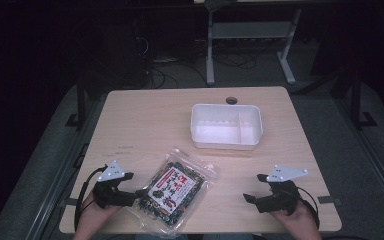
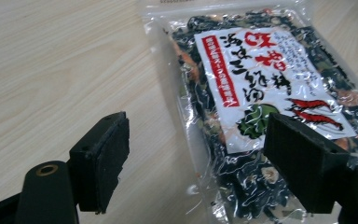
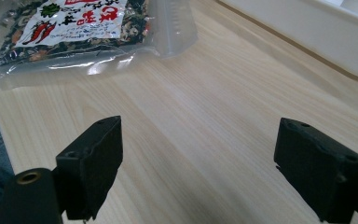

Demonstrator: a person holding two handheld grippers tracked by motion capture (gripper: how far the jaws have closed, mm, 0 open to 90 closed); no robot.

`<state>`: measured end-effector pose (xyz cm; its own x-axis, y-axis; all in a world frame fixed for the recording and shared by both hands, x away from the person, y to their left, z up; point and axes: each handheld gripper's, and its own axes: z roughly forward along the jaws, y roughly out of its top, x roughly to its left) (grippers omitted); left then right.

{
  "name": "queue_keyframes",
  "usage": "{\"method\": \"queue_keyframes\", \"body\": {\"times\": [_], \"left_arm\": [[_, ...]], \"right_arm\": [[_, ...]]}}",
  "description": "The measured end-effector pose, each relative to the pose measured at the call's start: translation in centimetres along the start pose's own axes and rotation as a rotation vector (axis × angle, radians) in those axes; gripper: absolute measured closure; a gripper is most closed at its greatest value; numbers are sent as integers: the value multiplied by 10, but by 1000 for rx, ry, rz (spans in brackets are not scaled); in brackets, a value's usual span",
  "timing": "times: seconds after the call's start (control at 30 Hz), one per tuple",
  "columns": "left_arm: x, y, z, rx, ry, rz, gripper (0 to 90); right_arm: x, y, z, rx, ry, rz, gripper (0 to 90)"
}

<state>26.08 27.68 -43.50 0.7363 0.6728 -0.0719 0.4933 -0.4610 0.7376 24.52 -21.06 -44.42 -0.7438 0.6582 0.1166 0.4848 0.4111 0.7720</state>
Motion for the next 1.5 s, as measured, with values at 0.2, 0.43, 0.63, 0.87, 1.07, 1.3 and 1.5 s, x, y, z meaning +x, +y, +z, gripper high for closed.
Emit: {"method": "queue_keyframes", "body": {"times": [0.2, 0.43, 0.63, 0.87, 1.07, 1.3, 1.5], "left_arm": [[-2, 2, 3, 13, -4, 11, 228], [-4, 6, 10, 40, -12, 29, 254], [-7, 9, 20, 82, -33, 52, 296], [-9, 9, 27, 136, -71, 54, 373], [-8, 9, 28, 146, -74, 56, 432], [-5, 8, 28, 149, -79, 44, 453], [-5, 8, 28, 153, -78, 44, 455]], "right_arm": [[3, 3, 6, 13, 30, 2, 138], [0, 15, 17, 12, 49, 6, 138], [-4, 30, 26, 21, 50, 21, 145], [-3, 51, 39, 29, 60, 17, 166], [-1, 70, 53, 44, 85, 18, 180], [-3, 86, 70, 61, 107, 29, 204], [-7, 93, 92, 119, 139, 62, 268]]}}
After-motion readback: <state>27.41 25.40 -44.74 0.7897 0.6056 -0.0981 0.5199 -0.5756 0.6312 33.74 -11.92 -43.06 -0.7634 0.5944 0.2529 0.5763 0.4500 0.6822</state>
